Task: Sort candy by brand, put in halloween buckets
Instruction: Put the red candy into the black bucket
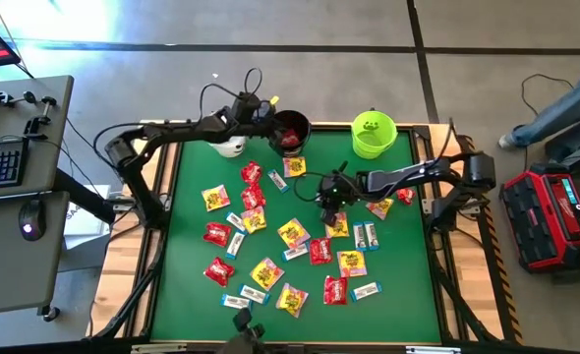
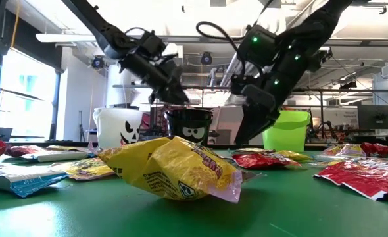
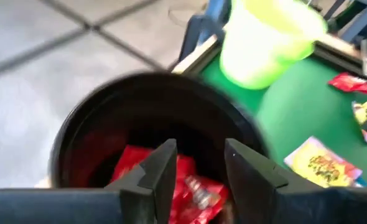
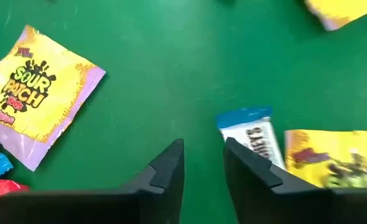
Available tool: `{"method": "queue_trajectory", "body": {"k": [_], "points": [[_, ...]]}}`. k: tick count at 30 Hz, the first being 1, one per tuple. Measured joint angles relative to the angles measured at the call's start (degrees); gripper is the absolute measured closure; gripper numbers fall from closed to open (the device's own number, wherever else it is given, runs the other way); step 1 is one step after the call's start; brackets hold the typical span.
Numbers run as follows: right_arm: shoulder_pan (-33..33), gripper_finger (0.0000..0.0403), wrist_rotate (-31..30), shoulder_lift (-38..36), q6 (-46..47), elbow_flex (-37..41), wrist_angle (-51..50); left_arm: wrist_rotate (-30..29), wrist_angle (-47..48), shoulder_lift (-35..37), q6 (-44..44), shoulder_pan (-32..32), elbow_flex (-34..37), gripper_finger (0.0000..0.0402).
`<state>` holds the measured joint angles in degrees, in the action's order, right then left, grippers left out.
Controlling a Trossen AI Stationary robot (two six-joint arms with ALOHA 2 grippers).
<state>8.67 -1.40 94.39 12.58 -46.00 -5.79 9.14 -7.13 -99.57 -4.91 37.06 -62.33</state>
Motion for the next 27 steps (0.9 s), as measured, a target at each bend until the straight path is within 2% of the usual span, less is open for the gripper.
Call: {"method": "queue_trajectory", "body": {"k": [2,5,7,16,22,27], "points": [[0.06,0.0326,-0.85,-2.01,-0.02,0.0,-2.02,-1.66,-3.33,1.43,1.0,-1.76,1.88,0.0287],[0.26,0.0379,-2.6,-4.91,-0.82,0.0,-4.1,-2.02,-9.74,3.71,1.09,-3.98,5.26,0.0309],[0.38,0.0395,-3.28,-6.31,-1.16,0.0,-4.81,-2.13,-14.44,5.42,1.11,-5.25,7.69,0.0324],[0.72,0.0399,-6.21,-7.78,-2.66,0.0,-3.57,-2.51,-30.32,11.05,6.69,-9.86,18.37,0.0374],[0.7,0.0402,-7.65,-7.78,-2.6,0.09,-0.74,-2.76,-36.22,12.82,7.57,-12.05,23.83,0.0389],[0.7,0.0403,-6.55,-7.78,-1.84,6.4,14.34,-3.43,-38.12,13.0,8.17,-14.01,26.77,0.0394]]}}
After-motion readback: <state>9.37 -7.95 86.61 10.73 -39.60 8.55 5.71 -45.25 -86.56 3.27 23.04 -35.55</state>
